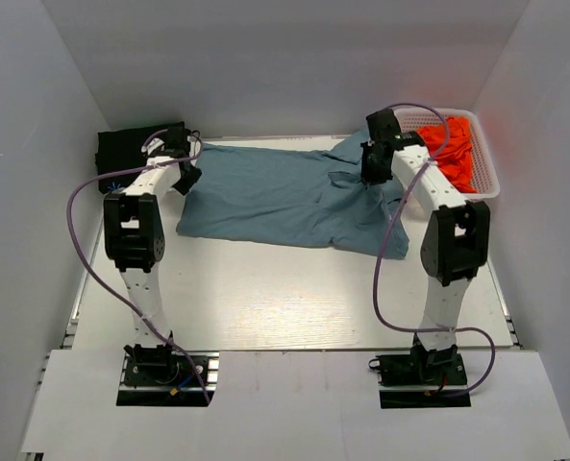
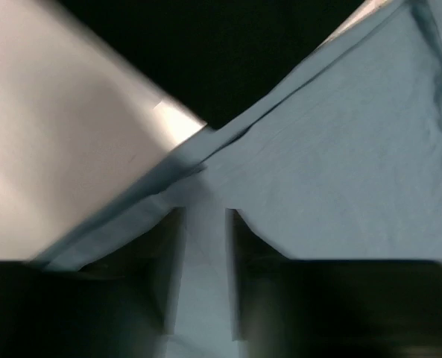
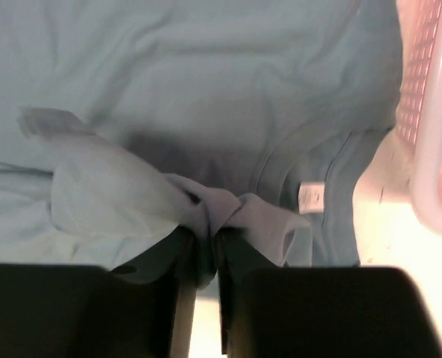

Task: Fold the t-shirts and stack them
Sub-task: Fold the flattened tshirt in 1/3 of the way, then grap the side of the flattened tshirt furthest away from the robot with both arms, then fold the other side of the tshirt into a rectangle

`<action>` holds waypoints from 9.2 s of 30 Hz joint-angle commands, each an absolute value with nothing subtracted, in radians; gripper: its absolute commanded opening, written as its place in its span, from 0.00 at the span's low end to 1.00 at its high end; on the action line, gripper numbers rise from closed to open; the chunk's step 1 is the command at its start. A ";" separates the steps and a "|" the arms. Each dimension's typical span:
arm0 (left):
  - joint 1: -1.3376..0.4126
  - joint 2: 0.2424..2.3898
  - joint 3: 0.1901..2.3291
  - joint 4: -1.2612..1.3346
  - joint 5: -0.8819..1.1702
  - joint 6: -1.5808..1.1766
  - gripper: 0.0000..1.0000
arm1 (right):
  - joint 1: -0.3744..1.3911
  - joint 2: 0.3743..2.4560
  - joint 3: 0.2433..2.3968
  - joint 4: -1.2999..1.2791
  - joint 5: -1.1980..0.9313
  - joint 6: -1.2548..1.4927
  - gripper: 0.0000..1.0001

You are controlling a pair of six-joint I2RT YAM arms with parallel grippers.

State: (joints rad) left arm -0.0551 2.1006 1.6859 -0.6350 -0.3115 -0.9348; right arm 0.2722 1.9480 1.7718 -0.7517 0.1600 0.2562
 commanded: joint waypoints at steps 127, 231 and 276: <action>-0.107 1.220 0.959 -0.862 -0.104 -0.723 1.00 | 0.684 2.028 1.650 -0.689 0.462 0.561 0.00; 0.011 1.976 1.565 -0.635 -0.216 -0.621 0.00 | 0.210 2.376 2.106 -0.287 0.298 0.534 0.00; -0.002 1.232 0.842 -0.899 -0.334 -0.891 0.10 | 0.213 1.192 0.898 -0.977 0.170 0.707 0.04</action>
State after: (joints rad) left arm -0.0086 1.2419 0.8379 -0.8261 -0.2577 -0.8272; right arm 0.2134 1.2259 0.9691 -0.9661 0.1970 0.6636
